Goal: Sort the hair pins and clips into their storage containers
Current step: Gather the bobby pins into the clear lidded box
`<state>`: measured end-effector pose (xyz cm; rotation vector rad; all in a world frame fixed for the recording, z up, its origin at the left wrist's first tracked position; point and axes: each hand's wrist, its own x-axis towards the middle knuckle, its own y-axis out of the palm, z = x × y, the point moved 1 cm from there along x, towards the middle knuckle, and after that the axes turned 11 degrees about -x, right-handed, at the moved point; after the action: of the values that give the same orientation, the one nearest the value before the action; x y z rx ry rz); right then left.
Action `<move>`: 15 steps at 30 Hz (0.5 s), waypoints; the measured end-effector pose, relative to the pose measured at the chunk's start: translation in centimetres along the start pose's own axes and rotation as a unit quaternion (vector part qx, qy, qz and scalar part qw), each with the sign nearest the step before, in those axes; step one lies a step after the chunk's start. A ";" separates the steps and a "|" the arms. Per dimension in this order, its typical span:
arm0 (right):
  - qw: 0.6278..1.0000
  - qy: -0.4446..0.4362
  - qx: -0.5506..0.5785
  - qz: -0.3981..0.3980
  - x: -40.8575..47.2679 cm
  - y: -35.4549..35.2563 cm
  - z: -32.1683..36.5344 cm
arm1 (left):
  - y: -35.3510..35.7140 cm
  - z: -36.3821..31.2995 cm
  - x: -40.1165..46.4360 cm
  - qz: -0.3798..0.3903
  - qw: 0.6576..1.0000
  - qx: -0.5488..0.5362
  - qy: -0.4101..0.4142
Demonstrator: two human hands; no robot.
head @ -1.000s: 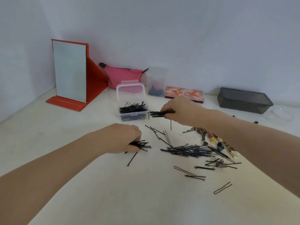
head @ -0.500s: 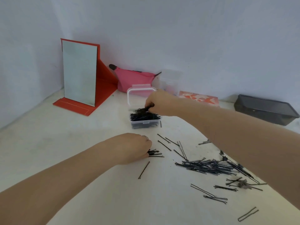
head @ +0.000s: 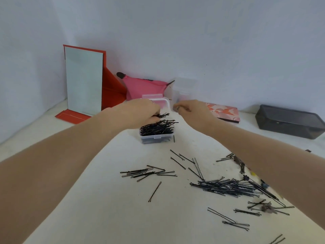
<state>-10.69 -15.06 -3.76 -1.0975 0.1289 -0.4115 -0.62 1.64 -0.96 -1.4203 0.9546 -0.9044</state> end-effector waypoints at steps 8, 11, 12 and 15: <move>0.991 0.069 0.093 0.071 -3.3 2.3 0.8 | 4.2 1.5 -0.7 -0.087 0.985 -0.147 -0.039; 0.982 0.113 0.145 0.037 -3.7 3.0 1.4 | 5.2 2.1 -1.7 -0.163 0.956 -0.230 -0.081; 0.979 0.129 0.156 0.022 -3.6 3.2 1.6 | 5.8 2.1 -2.0 -0.192 0.940 -0.260 -0.106; 0.967 0.178 0.184 -0.010 -3.6 4.2 2.2 | 7.6 1.3 -2.6 -0.217 0.877 -0.371 -0.214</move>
<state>-12.25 -10.20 -6.82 -0.6519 0.3444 -0.6223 -0.78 4.34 -8.67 -2.4462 0.6635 -0.4852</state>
